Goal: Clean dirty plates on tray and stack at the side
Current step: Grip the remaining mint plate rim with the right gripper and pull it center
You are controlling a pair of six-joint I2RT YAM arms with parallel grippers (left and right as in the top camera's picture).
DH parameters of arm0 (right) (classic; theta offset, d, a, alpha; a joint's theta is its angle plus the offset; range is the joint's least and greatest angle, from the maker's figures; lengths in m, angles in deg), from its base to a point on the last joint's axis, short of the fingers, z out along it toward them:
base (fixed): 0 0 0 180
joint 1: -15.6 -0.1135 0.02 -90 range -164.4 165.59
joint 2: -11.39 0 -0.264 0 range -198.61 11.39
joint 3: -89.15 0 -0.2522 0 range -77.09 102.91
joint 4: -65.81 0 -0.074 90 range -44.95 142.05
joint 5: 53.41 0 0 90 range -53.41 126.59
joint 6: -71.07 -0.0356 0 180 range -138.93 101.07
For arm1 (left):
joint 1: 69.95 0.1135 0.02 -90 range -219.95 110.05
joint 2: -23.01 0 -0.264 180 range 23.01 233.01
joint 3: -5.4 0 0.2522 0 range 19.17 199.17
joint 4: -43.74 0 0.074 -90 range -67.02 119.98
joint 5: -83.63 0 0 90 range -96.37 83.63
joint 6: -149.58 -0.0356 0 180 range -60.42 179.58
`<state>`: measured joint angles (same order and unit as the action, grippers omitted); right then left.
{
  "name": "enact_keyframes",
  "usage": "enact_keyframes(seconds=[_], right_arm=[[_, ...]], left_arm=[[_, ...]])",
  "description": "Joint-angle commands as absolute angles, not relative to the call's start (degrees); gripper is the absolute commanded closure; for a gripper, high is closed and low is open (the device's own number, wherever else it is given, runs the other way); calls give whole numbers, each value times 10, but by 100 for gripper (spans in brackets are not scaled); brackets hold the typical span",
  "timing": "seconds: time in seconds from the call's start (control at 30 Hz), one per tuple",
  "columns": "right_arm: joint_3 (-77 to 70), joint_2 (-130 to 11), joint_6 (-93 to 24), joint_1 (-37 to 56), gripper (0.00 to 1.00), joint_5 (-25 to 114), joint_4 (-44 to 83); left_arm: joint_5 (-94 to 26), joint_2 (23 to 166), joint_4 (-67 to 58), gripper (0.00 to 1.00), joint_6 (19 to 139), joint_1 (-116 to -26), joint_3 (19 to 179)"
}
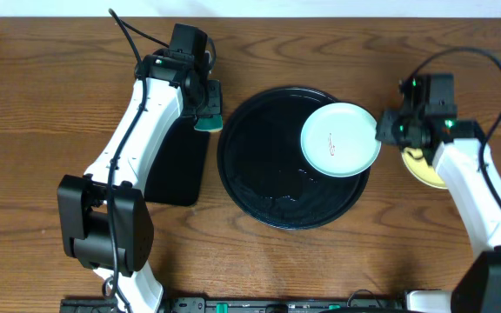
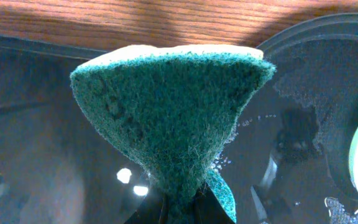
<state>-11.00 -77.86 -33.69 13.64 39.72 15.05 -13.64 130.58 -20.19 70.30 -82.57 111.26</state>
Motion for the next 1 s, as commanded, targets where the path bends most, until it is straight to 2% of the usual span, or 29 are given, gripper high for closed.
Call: enact_keyframes(seconds=[0.0,0.23,0.43,0.5,0.6,0.73,0.97], right_arm=[[-48,-834,-313,132,67,351,127],[-2,-926,-229,131,68,386,101],[-2,-985,-205,131,72,399,96],[-2,-999,-205,131,74,399,96],[-2,-1021,-205,131,87,399,97],[-2,-1017,-205,132,97,399,95],[-2,-964,-206,131,99,399,67]], left_arm=[[-132,1302,-203,93,708,-825,1121],[-131,1302,-203,92,708,-825,1121],[-131,1302,-203,93,708,-825,1121],[-131,1302,-203,93,708,-825,1121],[-131,1302,-203,92,708,-825,1121],[-131,1302,-203,93,708,-825,1121],[-132,1302,-203,93,708,-825,1121]])
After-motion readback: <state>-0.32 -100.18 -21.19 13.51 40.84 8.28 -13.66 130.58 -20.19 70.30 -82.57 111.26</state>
